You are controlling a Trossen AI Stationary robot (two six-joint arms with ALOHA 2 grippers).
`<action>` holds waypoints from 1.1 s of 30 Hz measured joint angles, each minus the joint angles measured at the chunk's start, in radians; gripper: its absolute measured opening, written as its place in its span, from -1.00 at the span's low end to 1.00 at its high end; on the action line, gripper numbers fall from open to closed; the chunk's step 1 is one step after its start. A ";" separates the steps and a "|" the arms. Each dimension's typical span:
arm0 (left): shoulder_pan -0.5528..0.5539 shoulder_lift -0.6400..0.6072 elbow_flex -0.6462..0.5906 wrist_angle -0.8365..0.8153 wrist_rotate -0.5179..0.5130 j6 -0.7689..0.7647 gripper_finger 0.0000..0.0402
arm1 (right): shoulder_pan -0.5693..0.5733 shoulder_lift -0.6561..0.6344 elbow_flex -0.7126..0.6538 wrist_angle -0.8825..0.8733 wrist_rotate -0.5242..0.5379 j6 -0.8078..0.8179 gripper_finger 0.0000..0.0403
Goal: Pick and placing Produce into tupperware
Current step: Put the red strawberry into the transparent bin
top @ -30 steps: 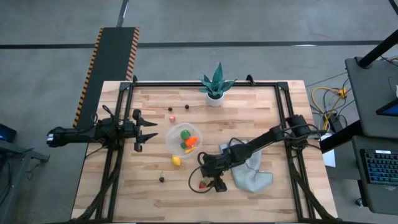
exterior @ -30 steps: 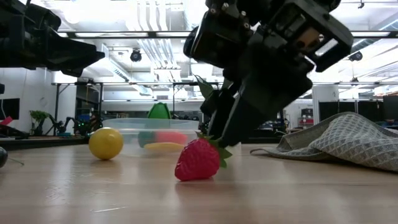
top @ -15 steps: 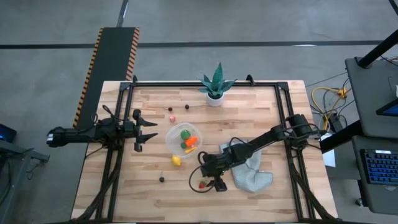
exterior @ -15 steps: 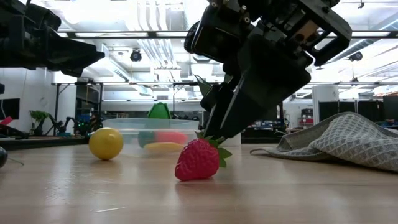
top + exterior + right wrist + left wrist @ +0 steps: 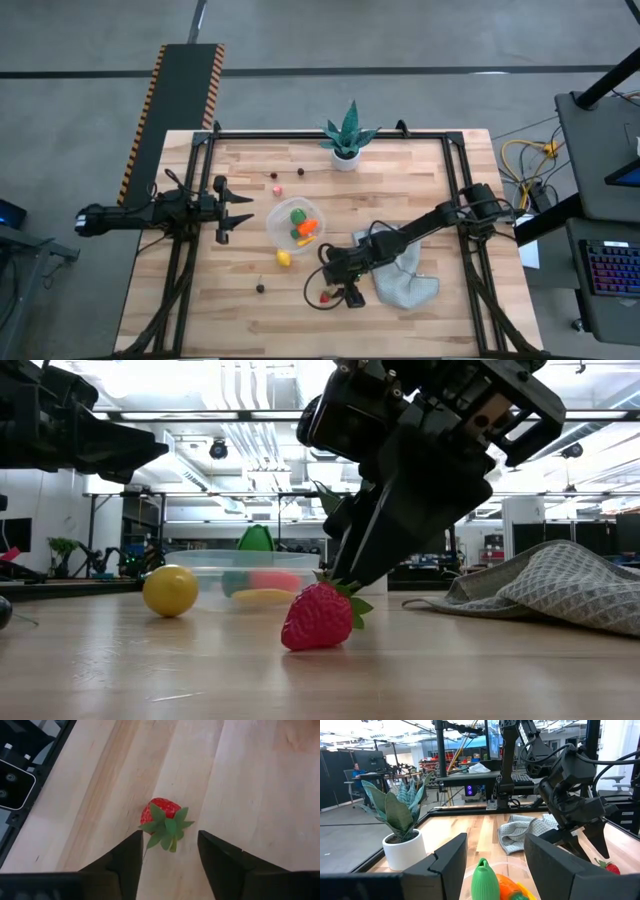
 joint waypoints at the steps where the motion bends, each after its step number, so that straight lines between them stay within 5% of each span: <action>1: 0.000 0.000 0.000 0.000 0.000 0.000 -0.09 | 0.000 0.000 0.000 0.000 0.000 0.000 -0.16; 33: 0.000 0.000 0.000 0.000 0.000 0.000 -0.09 | -0.002 0.006 -0.008 -0.007 -0.003 -0.005 -0.94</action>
